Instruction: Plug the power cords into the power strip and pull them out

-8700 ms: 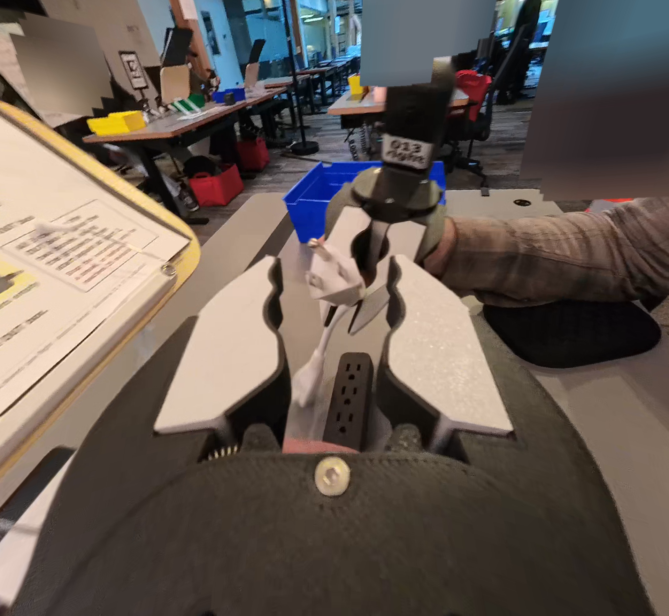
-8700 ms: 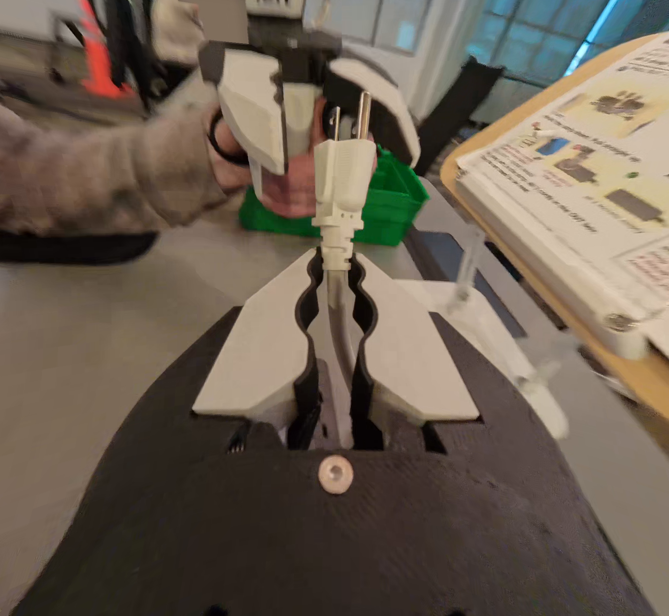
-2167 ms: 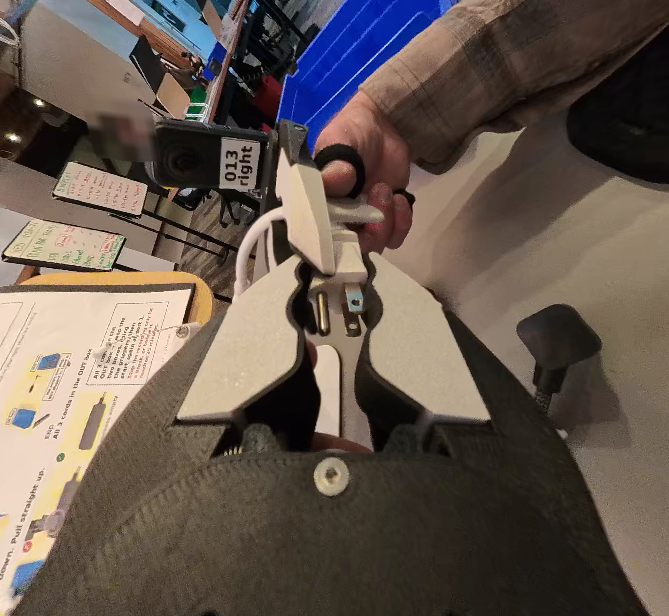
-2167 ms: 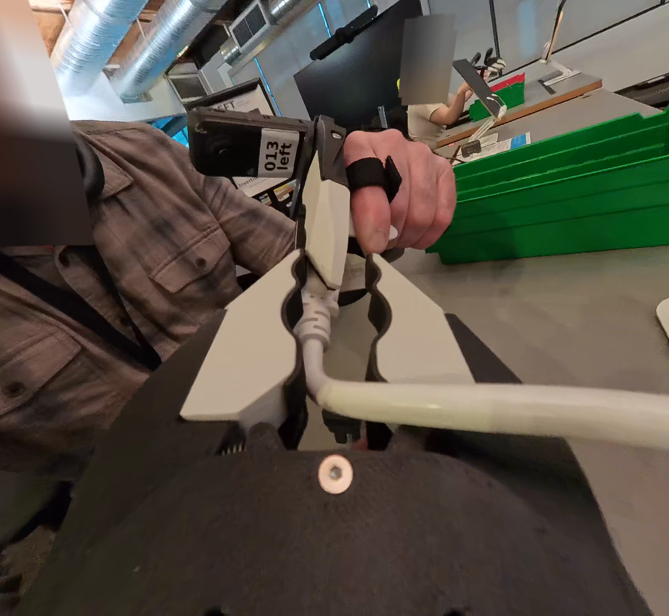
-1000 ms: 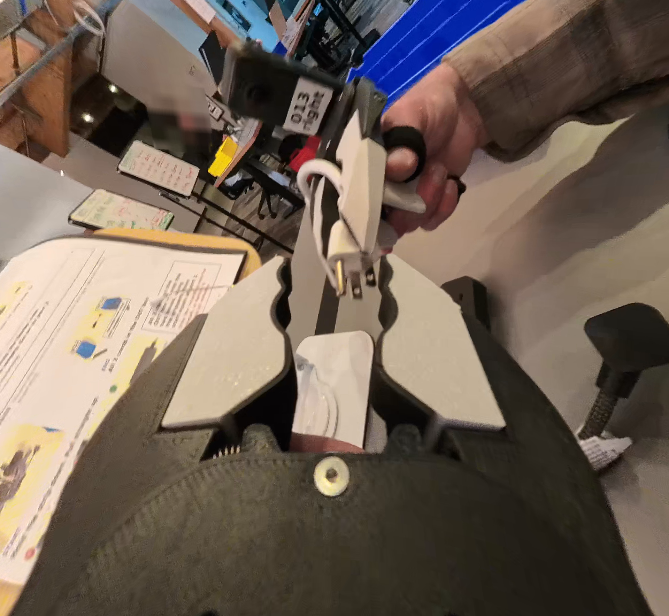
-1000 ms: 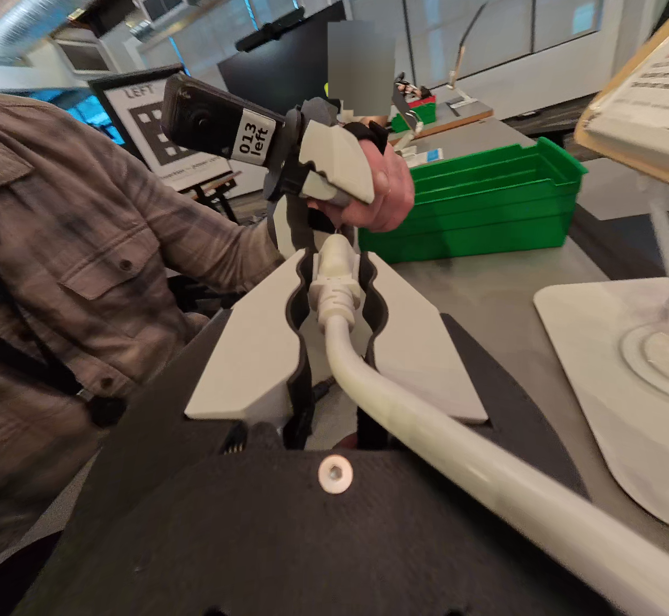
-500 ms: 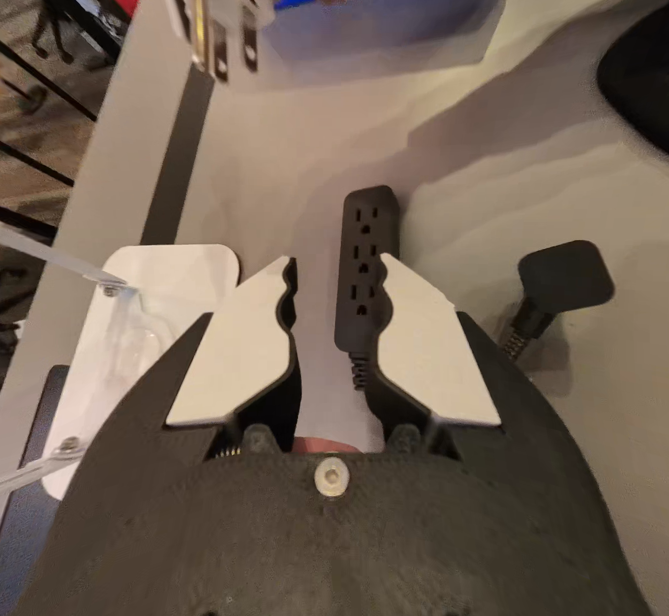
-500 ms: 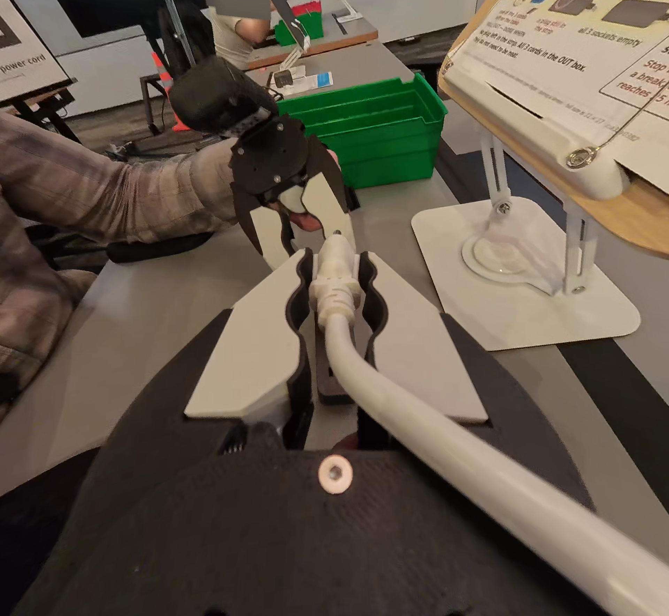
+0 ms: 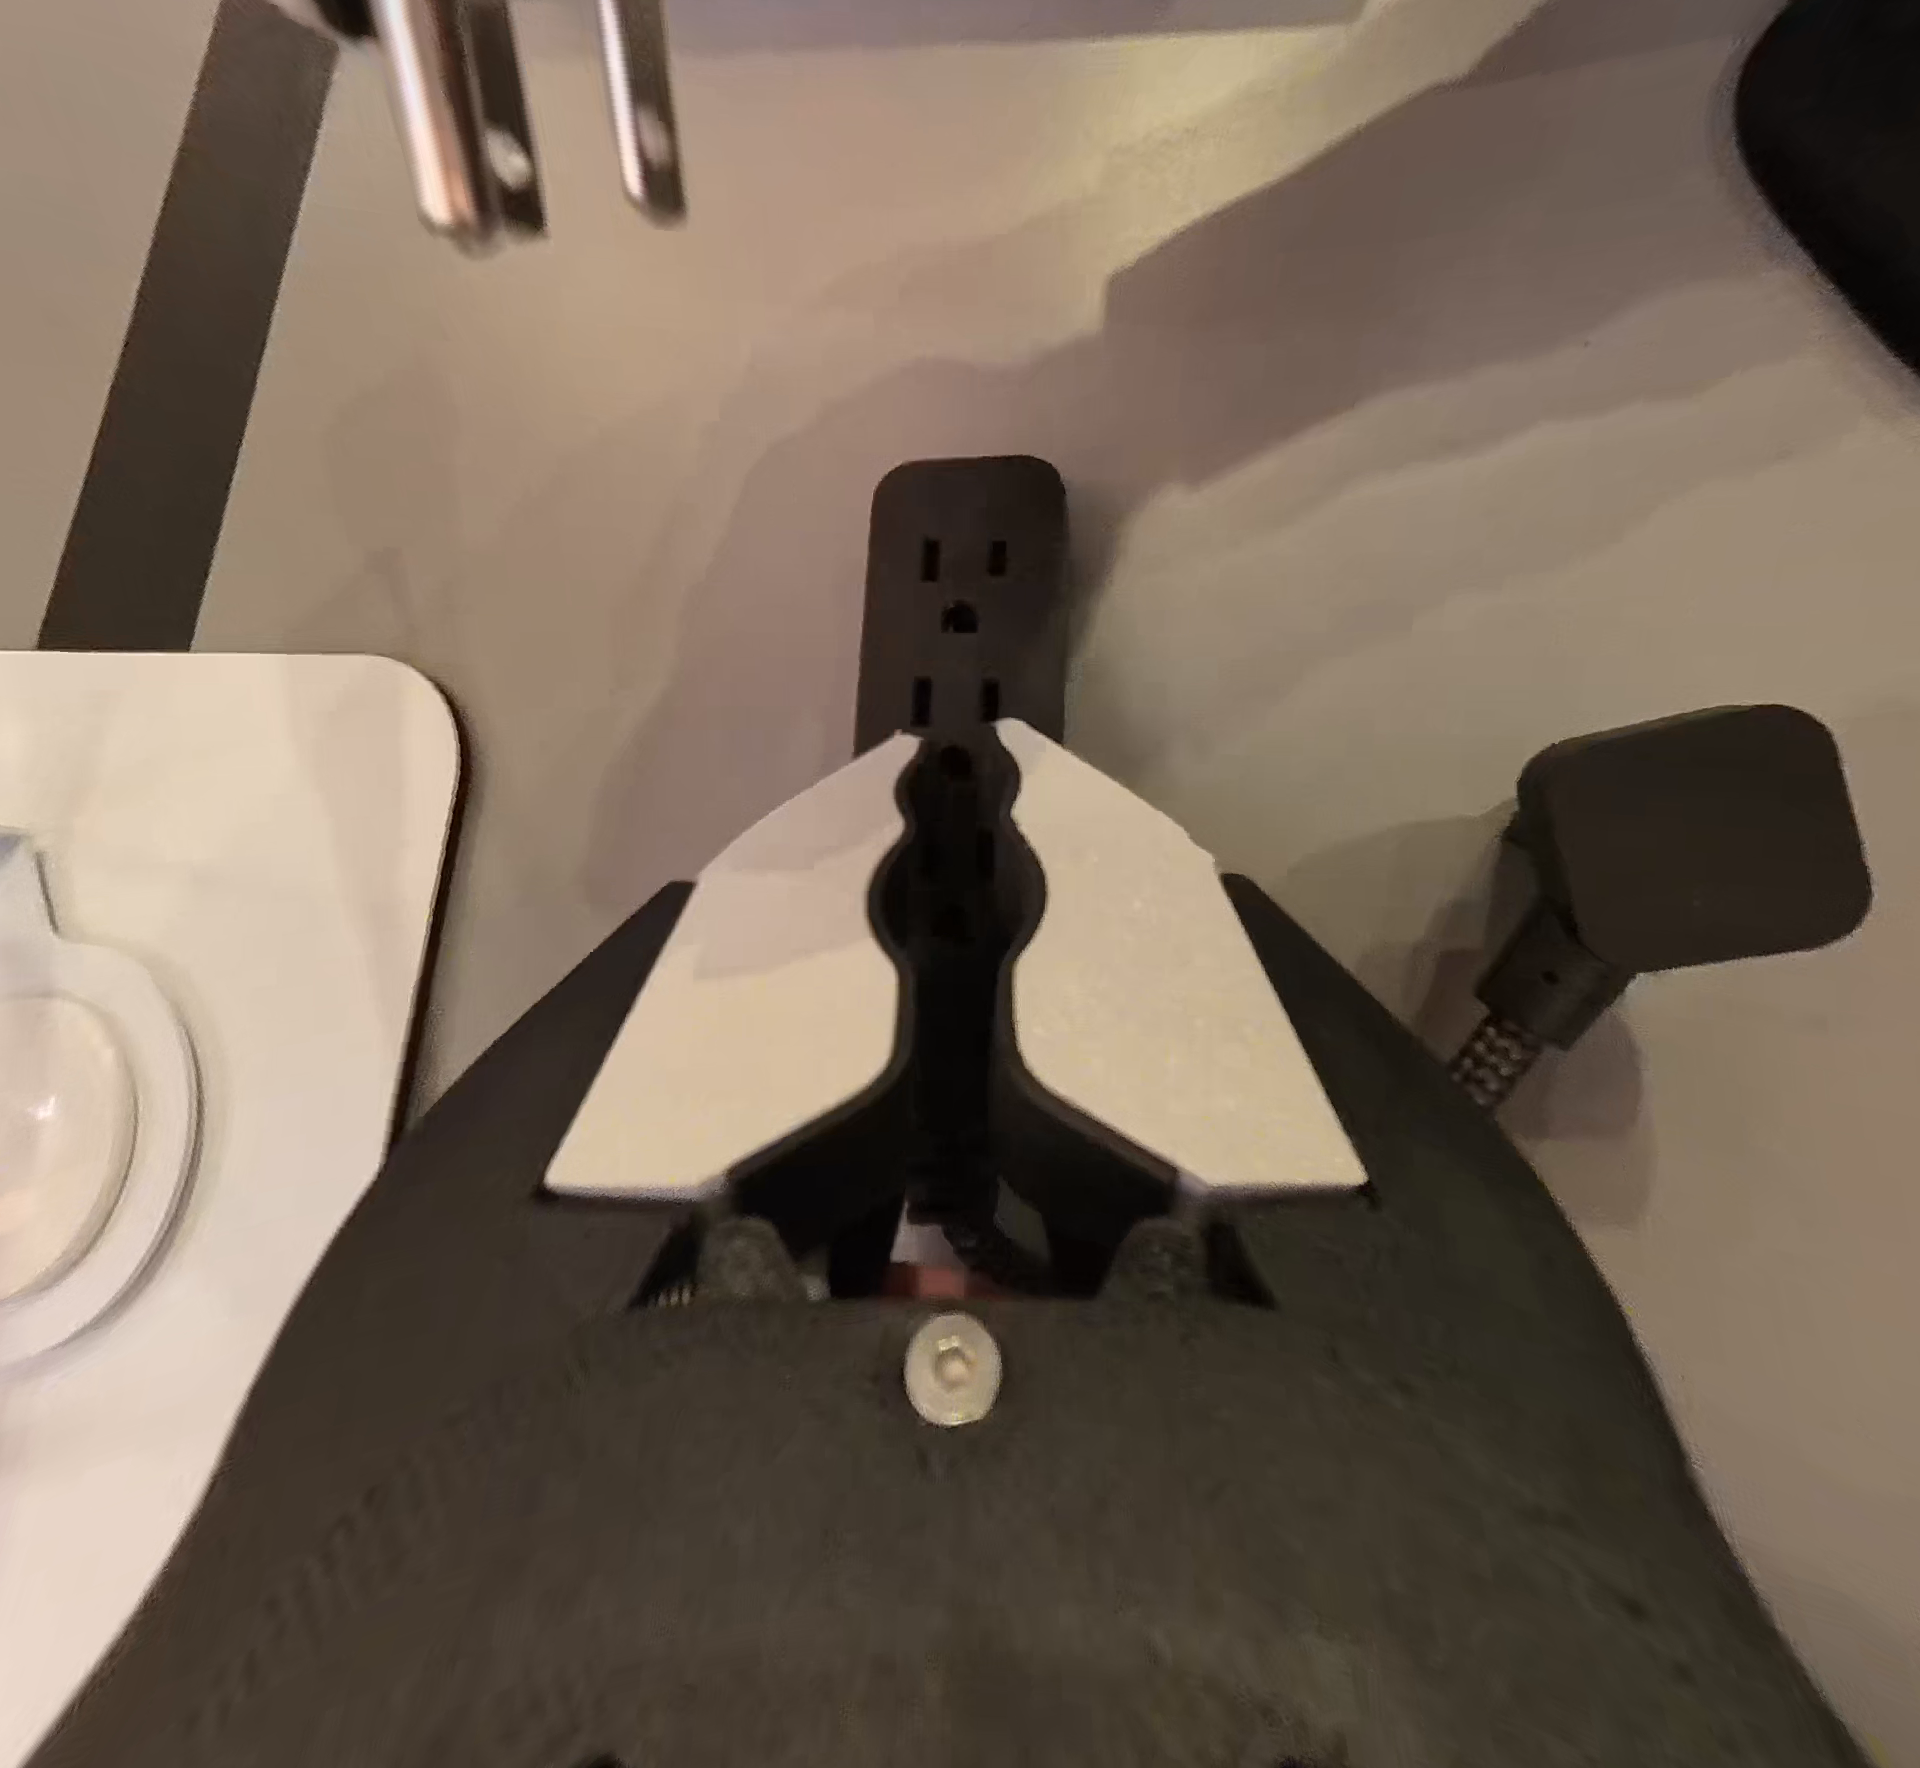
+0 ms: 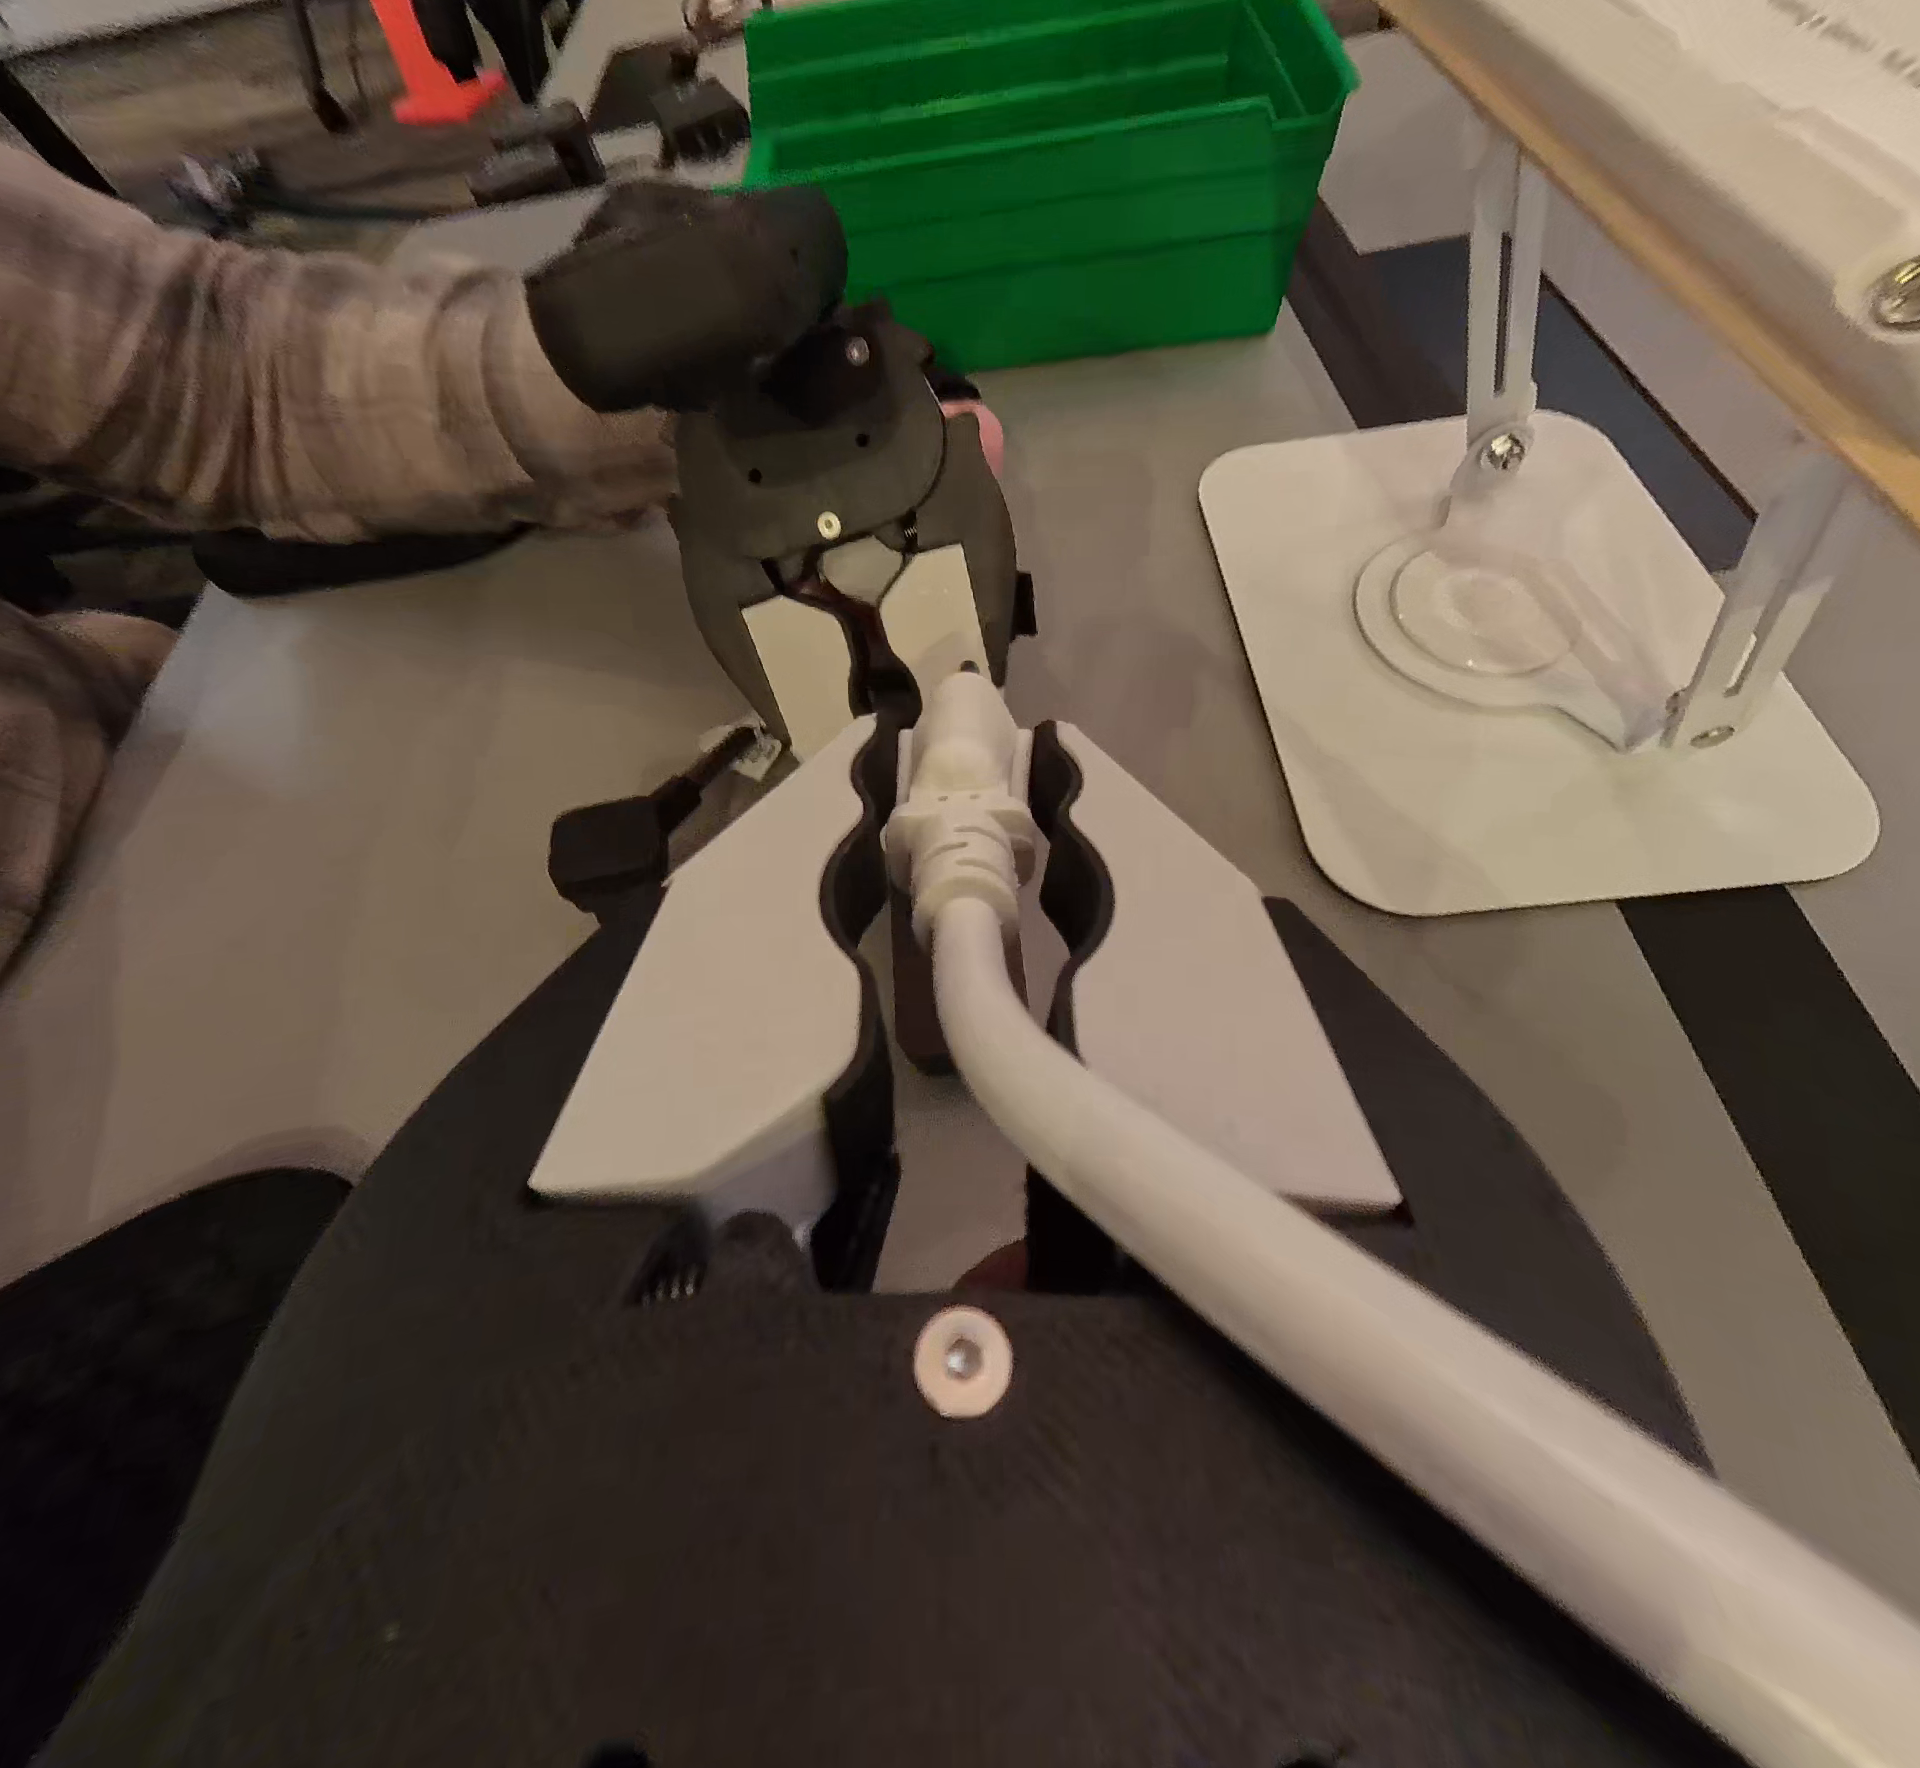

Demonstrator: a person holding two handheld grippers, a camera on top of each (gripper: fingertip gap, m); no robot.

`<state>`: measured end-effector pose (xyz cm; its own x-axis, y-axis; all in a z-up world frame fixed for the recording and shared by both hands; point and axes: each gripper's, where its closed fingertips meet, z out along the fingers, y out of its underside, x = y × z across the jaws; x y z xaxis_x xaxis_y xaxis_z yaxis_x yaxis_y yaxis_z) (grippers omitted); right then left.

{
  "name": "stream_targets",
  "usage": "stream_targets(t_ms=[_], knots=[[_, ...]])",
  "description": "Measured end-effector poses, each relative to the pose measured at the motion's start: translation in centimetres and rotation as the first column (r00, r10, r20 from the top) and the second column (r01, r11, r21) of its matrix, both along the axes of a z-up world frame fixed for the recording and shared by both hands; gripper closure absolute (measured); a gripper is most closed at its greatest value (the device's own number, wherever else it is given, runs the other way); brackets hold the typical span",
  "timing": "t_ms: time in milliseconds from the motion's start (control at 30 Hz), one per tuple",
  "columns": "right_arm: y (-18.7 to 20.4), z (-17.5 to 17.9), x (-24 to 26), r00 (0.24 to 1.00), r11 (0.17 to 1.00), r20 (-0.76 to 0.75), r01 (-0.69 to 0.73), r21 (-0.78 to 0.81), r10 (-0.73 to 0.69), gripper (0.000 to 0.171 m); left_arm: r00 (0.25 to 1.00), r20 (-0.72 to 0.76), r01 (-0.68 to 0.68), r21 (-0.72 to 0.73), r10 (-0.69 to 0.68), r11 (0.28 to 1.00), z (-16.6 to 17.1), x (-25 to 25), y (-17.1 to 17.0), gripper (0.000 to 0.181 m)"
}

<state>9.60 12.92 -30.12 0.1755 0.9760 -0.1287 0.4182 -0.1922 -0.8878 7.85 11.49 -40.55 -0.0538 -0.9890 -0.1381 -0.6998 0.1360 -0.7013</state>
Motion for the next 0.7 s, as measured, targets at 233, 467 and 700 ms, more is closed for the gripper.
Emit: stream_targets(t_ms=[233,467,700], knots=[[-0.7,-1.6,0.4,0.976,0.996,0.219,-0.014,0.085,-0.004,0.147,1.0,0.008,0.0,0.009,0.0,1.0,-0.1,0.2,0.0,0.181],[-0.8,-1.9,0.5,0.972,0.997,0.234,-0.02,0.079,0.001,0.147,1.0,-0.004,-0.031,0.035,0.031,0.999,0.4,-0.7,1.0,0.156],[-1.0,-2.4,0.3,0.969,0.997,0.246,-0.037,0.06,0.021,0.147,1.0,-0.026,-0.014,-0.015,0.014,1.0,0.0,-0.5,0.4,0.173]])
